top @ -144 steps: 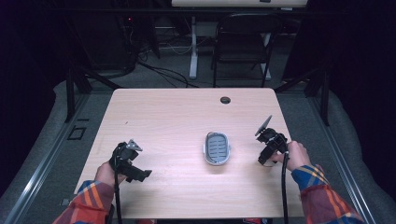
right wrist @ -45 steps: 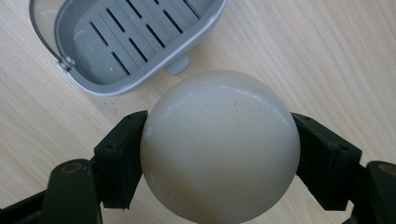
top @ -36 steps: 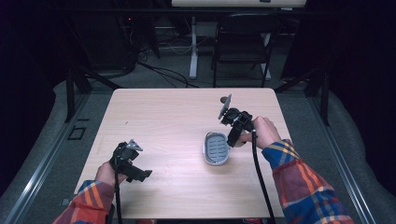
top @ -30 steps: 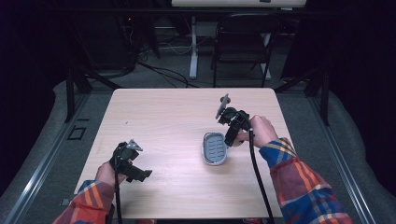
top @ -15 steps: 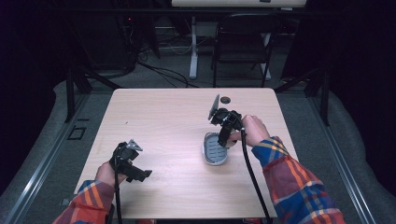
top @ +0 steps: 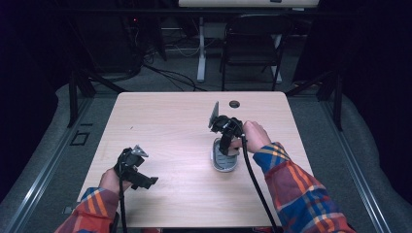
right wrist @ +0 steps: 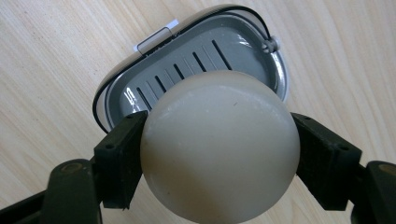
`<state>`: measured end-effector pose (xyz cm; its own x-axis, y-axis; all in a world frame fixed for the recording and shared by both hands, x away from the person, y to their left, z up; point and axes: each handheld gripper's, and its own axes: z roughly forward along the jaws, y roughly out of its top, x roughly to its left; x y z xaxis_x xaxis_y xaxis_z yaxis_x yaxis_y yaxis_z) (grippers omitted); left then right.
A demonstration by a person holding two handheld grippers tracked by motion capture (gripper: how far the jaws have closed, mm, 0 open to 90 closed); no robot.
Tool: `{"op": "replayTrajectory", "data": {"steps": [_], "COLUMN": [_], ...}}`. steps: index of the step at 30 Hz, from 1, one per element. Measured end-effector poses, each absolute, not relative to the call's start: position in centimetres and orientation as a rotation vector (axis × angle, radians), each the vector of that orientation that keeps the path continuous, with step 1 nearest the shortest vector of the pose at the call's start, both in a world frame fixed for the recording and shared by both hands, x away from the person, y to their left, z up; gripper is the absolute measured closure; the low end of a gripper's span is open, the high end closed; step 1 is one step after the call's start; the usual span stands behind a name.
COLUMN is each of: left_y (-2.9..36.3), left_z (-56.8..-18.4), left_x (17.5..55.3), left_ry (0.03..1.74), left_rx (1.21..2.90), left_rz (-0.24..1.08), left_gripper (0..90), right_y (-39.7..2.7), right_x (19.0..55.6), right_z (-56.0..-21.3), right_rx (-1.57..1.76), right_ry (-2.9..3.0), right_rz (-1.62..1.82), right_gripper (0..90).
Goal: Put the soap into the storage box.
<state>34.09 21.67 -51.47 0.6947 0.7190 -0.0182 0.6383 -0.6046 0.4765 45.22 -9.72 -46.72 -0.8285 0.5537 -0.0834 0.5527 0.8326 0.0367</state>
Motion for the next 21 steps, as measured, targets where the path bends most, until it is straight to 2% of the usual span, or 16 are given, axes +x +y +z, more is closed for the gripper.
{"op": "replayTrajectory", "data": {"steps": [21], "left_y": [21.7], "left_z": [-51.5], "left_x": [34.1], "left_ry": [1.049], "left_rx": [2.45], "left_rz": [0.251], "left_gripper": [0.4], "right_y": [-8.6], "right_x": [45.9], "right_z": [-48.9], "right_rx": [0.899], "right_ry": [2.958], "right_rz": [-0.005], "right_gripper": [24.5]}}
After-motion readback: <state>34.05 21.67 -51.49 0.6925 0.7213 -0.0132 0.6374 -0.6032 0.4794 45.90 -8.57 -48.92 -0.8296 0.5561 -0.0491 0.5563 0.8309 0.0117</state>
